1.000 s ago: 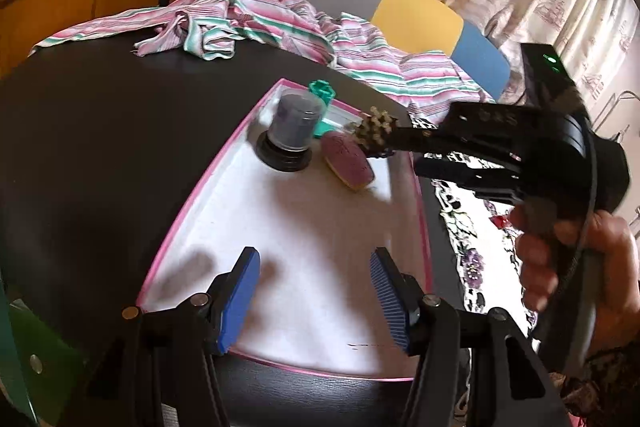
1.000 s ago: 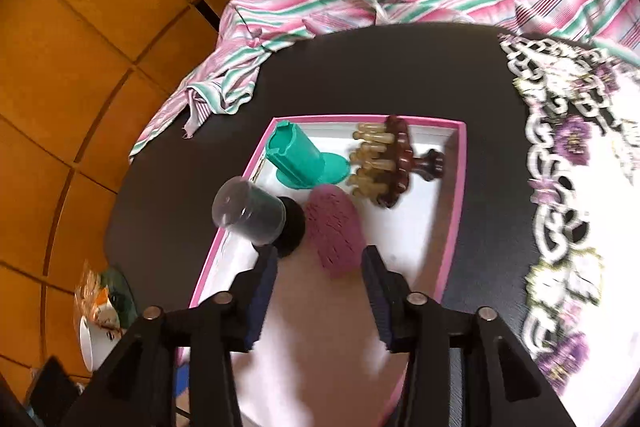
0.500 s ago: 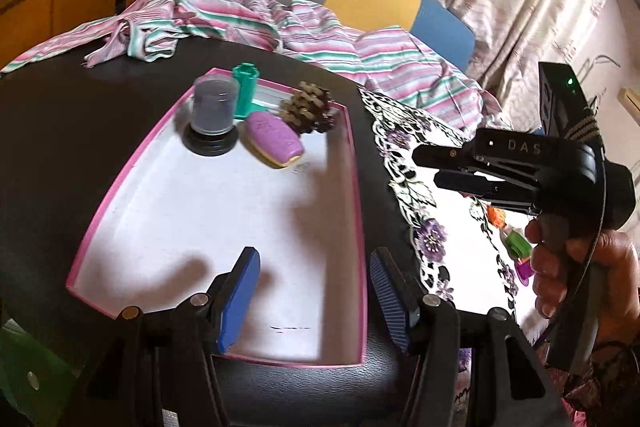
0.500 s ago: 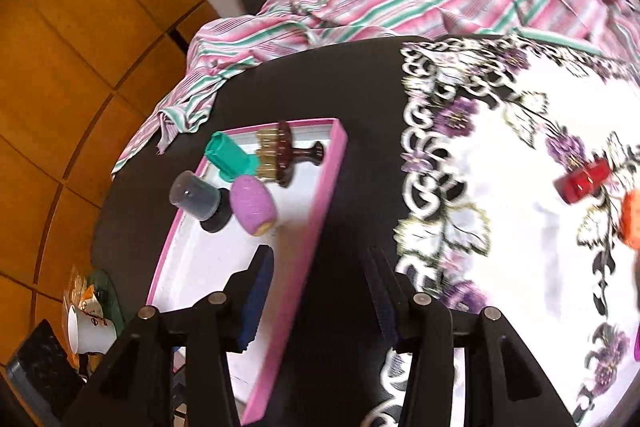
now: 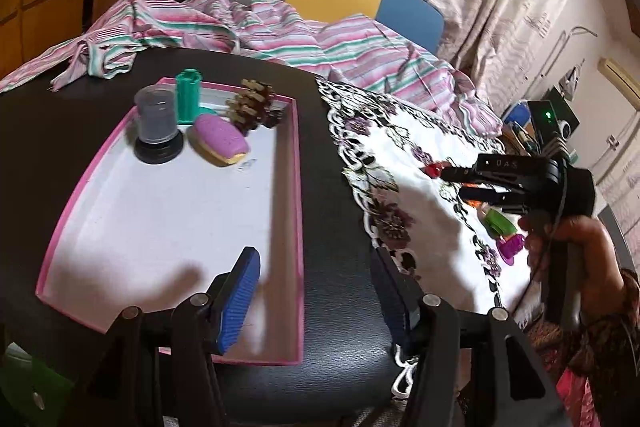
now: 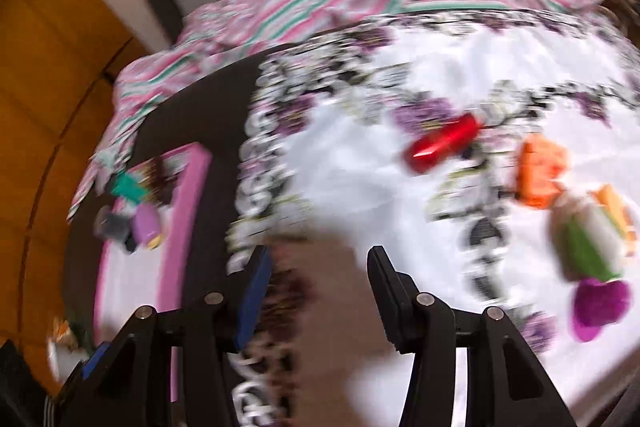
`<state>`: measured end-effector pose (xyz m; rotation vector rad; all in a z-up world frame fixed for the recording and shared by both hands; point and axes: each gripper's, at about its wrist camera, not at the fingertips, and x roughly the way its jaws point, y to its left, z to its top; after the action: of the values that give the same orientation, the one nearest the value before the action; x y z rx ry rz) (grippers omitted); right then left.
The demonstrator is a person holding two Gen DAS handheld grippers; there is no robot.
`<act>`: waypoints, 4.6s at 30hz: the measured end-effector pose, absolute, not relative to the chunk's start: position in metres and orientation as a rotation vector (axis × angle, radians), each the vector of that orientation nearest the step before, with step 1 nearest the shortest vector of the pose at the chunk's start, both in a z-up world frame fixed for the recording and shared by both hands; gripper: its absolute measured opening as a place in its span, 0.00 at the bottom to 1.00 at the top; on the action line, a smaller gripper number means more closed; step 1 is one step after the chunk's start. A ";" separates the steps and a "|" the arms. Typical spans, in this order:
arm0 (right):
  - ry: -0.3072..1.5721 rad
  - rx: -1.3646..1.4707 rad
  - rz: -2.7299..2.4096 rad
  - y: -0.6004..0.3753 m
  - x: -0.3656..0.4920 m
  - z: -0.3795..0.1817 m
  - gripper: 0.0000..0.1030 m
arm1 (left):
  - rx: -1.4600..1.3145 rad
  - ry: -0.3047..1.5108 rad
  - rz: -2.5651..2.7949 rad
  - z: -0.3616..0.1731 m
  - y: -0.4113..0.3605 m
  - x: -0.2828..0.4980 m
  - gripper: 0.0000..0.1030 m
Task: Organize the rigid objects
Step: 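Move the right gripper to the orange blocks while the left moves toward the red tube, then grasp the red tube with the left gripper while the right grasps the orange block stack, then carry the red tube over the pink tray with the left gripper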
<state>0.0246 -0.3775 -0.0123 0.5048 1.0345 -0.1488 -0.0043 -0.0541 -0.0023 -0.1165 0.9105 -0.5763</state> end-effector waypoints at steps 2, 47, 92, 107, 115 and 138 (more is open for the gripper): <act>1.022 0.518 -0.223 -0.404 0.021 -0.012 0.50 | -0.104 0.911 -0.589 -0.002 -0.060 -0.006 0.56; 1.065 0.523 -0.371 -0.505 0.041 -0.055 0.44 | 0.095 0.954 -0.746 -0.006 -0.190 0.008 0.56; 1.019 0.685 -0.404 -0.520 0.030 -0.055 0.44 | 0.492 0.886 -0.903 -0.063 -0.383 0.098 0.32; 1.006 0.674 -0.363 -0.514 0.033 -0.053 0.44 | 0.344 0.900 -0.848 -0.056 -0.337 0.090 0.30; 1.004 0.655 -0.356 -0.511 0.034 -0.053 0.44 | 0.243 0.950 -0.813 -0.058 -0.298 0.080 0.30; 1.011 0.606 -0.341 -0.505 0.037 -0.053 0.44 | 0.260 0.985 -0.809 -0.052 -0.307 0.071 0.25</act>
<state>0.0373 -0.5050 -0.0527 0.6057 1.0107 -0.3410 0.0714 -0.3069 -0.0522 0.2603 0.9852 -0.8093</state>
